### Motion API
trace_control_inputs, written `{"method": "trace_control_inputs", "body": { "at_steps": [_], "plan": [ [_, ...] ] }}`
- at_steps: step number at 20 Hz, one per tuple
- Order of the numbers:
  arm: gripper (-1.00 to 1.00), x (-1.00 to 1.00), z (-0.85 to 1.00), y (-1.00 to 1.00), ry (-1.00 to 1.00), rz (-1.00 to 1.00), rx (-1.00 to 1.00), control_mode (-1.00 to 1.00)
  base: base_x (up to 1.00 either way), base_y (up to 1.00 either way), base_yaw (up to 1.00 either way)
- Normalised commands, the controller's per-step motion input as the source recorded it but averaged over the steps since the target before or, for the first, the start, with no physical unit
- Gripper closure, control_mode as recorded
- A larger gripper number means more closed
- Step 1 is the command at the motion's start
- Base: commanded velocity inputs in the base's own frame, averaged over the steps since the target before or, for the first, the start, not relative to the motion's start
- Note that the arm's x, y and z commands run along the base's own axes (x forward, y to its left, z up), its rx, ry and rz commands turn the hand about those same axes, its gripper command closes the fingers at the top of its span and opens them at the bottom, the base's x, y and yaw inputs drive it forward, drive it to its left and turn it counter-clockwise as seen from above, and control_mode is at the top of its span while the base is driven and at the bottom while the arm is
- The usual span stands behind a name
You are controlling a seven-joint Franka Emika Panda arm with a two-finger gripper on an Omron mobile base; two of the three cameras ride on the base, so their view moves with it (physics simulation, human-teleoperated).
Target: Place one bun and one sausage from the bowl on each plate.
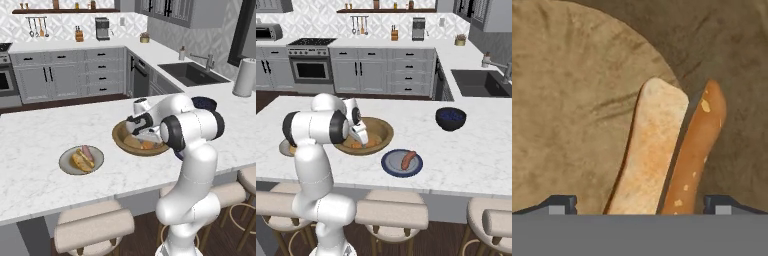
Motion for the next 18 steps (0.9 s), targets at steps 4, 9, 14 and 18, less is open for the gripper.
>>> {"method": "trace_control_inputs", "body": {
  "at_steps": [4, 9, 14, 18],
  "plan": [
    [-1.0, 0.4, -0.06, 0.0, 0.0, -0.03, 0.0, -1.0, 0.0, 0.0, 0.0],
    [-1.0, 0.29, -0.15, 0.0, 0.0, -0.03, 0.0, -1.0, 0.0, 0.0, 0.0],
    [1.0, 0.02, -0.26, 0.0, 0.0, 0.0, 0.0, -1.0, 0.0, 0.0, 0.0],
    [1.0, -0.04, -0.07, 0.01, 0.02, 0.0, 0.0, -1.0, 0.0, 0.0, 0.0]
  ]
}}
